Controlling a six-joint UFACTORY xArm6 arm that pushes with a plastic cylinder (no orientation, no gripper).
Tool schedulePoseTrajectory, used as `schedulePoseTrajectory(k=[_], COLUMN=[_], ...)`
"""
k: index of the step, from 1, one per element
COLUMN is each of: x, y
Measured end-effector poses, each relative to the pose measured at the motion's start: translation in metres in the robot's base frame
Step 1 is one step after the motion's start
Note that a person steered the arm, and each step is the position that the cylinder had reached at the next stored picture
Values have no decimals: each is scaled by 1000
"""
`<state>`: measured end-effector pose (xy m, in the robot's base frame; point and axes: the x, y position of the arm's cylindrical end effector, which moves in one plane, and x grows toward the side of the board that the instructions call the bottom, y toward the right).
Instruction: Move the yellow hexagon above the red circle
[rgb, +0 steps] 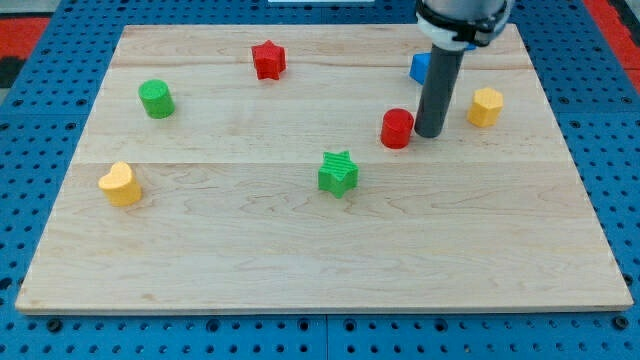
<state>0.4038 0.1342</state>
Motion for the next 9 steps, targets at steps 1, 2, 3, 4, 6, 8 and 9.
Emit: schedulePoseTrajectory(k=[1,2,3,4,6,8,9], x=[0,-14,-26,-46,-56,-71,-78], y=[58,103,108,83,42,49,20])
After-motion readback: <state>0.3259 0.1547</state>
